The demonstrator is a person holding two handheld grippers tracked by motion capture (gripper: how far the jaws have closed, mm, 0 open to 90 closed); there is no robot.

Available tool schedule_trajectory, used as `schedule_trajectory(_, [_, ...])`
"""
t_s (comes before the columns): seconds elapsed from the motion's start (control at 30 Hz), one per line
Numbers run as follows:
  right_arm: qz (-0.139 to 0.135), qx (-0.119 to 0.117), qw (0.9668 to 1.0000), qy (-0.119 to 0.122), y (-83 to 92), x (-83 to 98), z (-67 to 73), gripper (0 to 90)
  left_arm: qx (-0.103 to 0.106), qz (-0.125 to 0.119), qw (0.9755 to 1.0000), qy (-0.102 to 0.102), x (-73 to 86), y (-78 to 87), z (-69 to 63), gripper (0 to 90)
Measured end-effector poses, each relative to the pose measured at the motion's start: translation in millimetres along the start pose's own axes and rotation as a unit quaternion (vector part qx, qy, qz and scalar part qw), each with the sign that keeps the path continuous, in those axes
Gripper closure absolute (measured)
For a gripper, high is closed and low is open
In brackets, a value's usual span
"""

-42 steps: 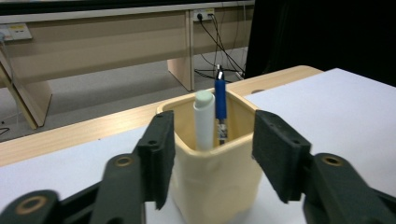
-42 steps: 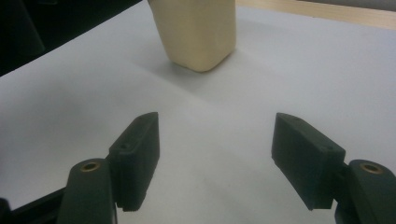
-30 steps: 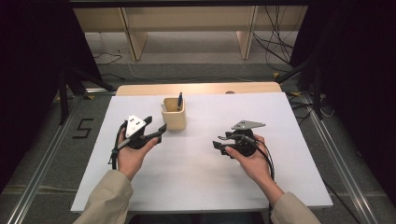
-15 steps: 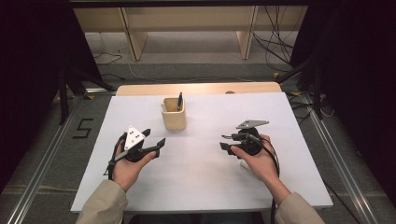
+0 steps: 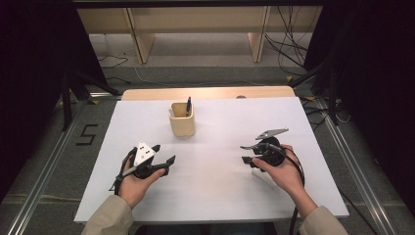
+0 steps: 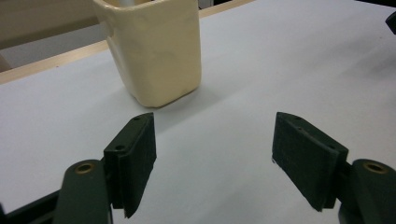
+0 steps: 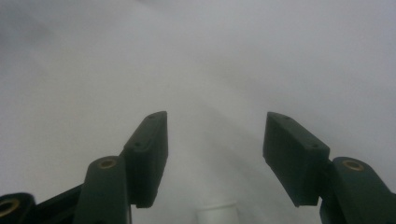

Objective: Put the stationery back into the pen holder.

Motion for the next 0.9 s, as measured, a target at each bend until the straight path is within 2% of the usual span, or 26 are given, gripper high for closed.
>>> schedule_trajectory(0.33, [0.033, -0.005, 0.9994, 0.001, 7.4, 18.5, -3.7, 43.2, 0.000, 0.007, 1.0000, 0.002, 6.4, 1.9, 0.3, 30.2])
schedule_trajectory(0.57, [0.055, -0.020, 0.9982, 0.014, 11.3, 30.3, -2.3, 44.5, -0.003, 0.010, 0.9999, 0.005, 9.0, 1.7, 3.1, 30.3])
schedule_trajectory(0.9, [0.080, -0.028, 0.9961, 0.025, 15.9, 47.5, -2.6, 47.2, -0.005, 0.013, 0.9999, 0.005, 10.3, 1.2, 4.2, 30.2])
Point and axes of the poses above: each handheld gripper's, and its own axes: y roughly backward along the jaws, x roughly out of its underside, z roughly to its left, the point moved 7 cm from there along -y, roughly forward along the jaws, and after that the axes turned 8 degrees about y, right-handed, at the moved point
